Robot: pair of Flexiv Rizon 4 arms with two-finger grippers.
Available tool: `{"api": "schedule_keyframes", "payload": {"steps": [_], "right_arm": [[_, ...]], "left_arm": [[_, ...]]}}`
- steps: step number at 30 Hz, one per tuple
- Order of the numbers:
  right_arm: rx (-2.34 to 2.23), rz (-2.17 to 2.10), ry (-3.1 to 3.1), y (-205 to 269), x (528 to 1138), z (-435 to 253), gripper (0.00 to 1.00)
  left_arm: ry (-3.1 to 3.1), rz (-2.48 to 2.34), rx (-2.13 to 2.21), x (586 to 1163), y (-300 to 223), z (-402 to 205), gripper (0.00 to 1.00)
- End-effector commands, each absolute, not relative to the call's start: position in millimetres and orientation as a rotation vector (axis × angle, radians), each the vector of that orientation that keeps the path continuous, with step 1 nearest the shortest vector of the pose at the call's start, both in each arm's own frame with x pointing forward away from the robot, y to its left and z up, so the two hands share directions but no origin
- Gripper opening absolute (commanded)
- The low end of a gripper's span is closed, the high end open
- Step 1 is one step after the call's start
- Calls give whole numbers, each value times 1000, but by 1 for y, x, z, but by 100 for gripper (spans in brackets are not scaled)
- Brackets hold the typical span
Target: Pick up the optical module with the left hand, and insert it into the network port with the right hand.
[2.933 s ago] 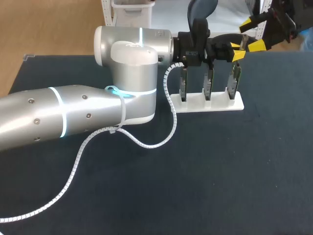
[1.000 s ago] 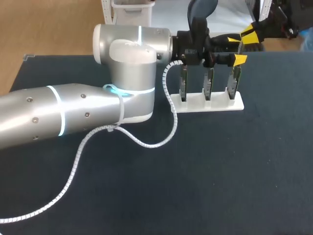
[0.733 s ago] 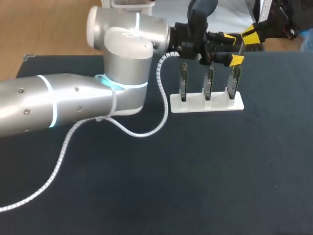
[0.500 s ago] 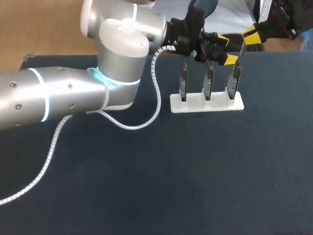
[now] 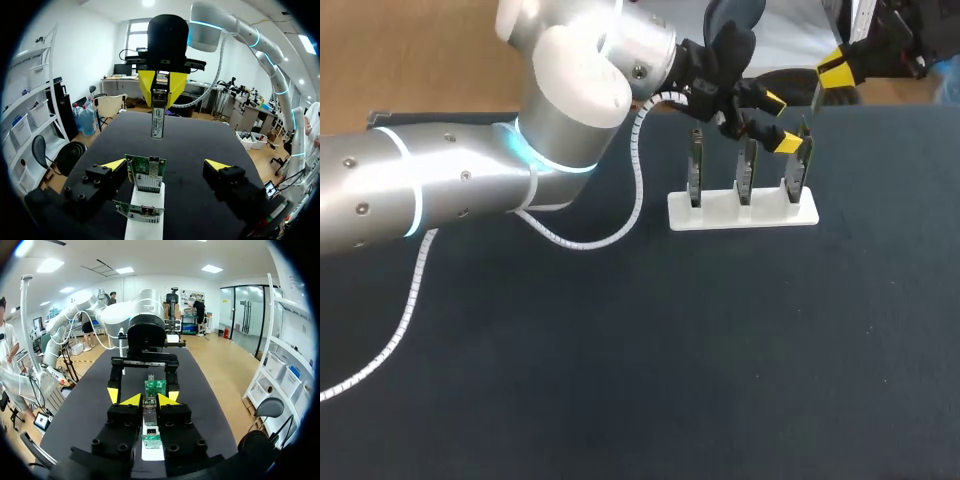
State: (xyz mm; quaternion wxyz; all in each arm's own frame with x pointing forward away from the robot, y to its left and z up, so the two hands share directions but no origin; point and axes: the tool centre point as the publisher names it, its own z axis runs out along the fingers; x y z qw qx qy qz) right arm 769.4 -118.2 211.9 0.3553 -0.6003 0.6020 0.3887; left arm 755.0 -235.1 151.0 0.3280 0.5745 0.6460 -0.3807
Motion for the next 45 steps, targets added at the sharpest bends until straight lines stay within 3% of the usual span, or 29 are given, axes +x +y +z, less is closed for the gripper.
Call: {"api": "schedule_keyframes", "payload": {"steps": [1,45], "right_arm": [[-1554,1004,1553,-118,770,211,0],[-1560,1003,1547,-115,770,210,0]], "left_arm": [[1739,-982,1573,765,-241,150,100],[1772,-994,1629,752,-242,133,100]]}}
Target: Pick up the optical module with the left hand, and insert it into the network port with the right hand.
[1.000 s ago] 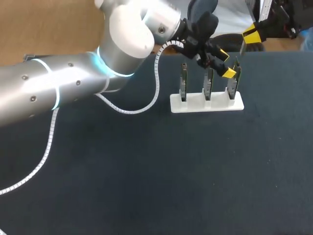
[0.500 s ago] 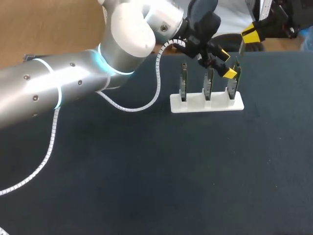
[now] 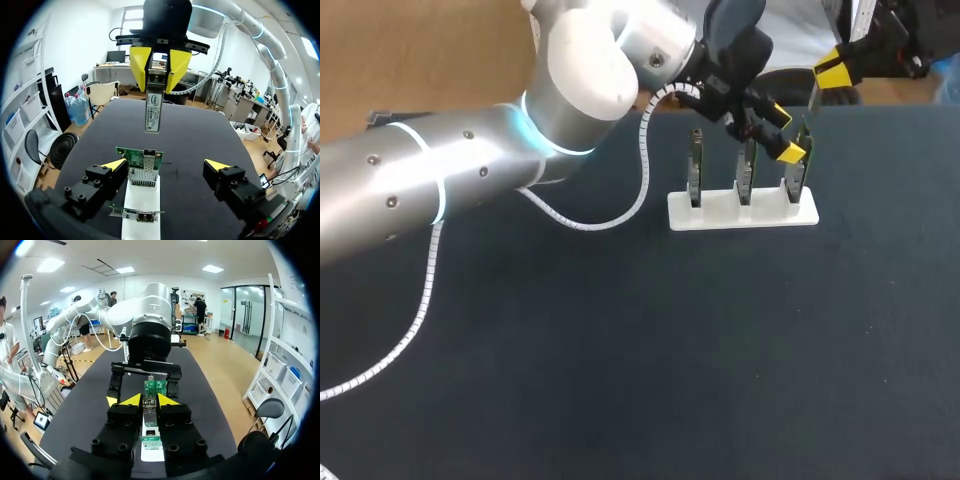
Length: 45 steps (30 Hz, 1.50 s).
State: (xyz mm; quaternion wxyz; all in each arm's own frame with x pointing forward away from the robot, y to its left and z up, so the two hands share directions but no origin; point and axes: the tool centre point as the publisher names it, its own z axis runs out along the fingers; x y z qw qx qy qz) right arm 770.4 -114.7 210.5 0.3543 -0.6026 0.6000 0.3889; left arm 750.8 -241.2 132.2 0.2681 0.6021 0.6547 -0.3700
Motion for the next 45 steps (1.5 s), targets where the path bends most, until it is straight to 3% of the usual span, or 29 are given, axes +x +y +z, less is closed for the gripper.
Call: {"api": "schedule_keyframes", "payload": {"steps": [1,45], "right_arm": [[-1566,1000,1548,-115,770,210,0],[-1570,1024,1527,-116,773,210,0]], "left_arm": [[1772,-993,1630,752,-242,133,100],[1747,-941,1707,755,-243,126,100]]}}
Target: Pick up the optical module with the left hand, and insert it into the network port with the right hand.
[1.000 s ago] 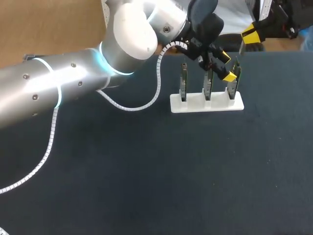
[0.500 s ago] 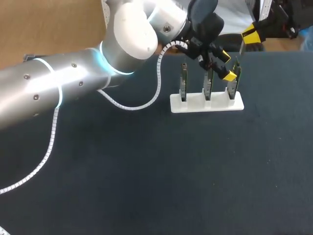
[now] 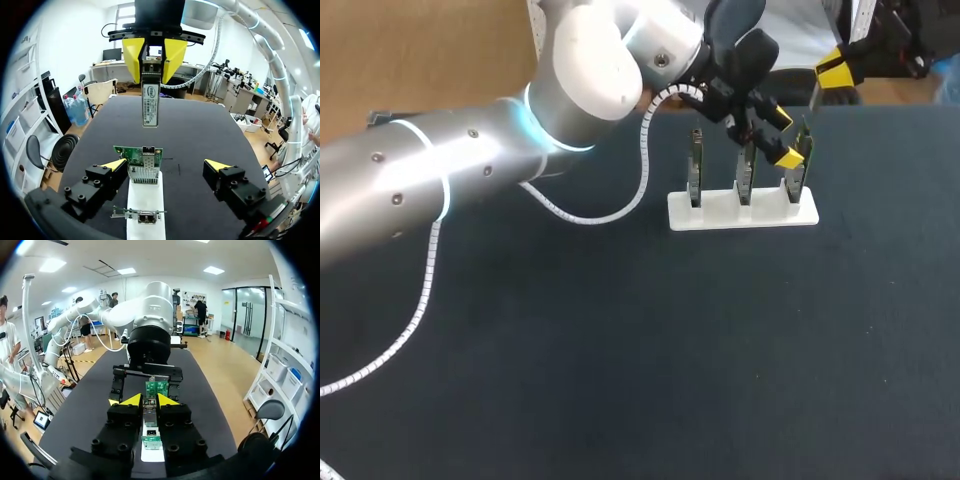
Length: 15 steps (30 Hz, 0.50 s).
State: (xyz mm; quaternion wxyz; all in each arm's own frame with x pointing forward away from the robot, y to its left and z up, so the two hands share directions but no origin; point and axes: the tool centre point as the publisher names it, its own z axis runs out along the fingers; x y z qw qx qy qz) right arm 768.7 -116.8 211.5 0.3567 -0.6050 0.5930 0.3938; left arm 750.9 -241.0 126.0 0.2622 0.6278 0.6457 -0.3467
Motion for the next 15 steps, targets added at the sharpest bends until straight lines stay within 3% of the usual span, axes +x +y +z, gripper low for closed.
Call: {"api": "schedule_keyframes", "payload": {"steps": [1,15], "right_arm": [[-1569,1027,1521,-116,773,209,0],[-1580,1017,1526,-117,770,198,0]], "left_arm": [[1747,-941,1707,755,-243,126,100],[1747,-941,1707,755,-243,126,100]]}}
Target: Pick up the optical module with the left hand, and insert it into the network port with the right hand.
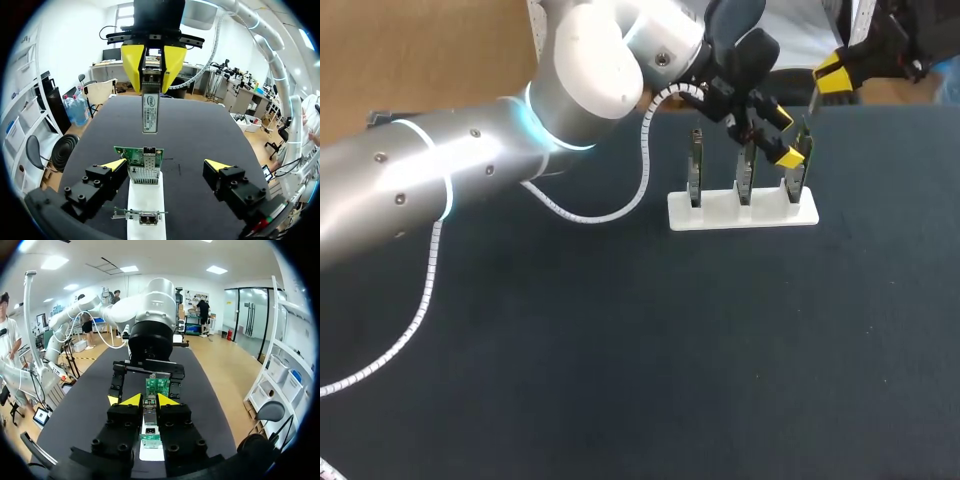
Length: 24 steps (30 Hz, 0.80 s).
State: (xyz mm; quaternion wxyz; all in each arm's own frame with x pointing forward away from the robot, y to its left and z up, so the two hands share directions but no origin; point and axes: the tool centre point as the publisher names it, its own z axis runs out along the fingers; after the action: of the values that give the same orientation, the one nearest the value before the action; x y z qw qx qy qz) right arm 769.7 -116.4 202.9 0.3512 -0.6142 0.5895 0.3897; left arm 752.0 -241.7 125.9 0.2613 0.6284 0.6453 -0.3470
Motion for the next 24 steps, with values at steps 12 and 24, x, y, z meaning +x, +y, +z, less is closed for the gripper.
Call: {"api": "schedule_keyframes", "payload": {"steps": [12,24], "right_arm": [[-1614,1005,1560,-117,773,184,0],[-1660,998,1571,-114,777,178,0]], "left_arm": [[1747,-941,1707,755,-243,126,100],[1747,-941,1707,755,-243,126,100]]}}
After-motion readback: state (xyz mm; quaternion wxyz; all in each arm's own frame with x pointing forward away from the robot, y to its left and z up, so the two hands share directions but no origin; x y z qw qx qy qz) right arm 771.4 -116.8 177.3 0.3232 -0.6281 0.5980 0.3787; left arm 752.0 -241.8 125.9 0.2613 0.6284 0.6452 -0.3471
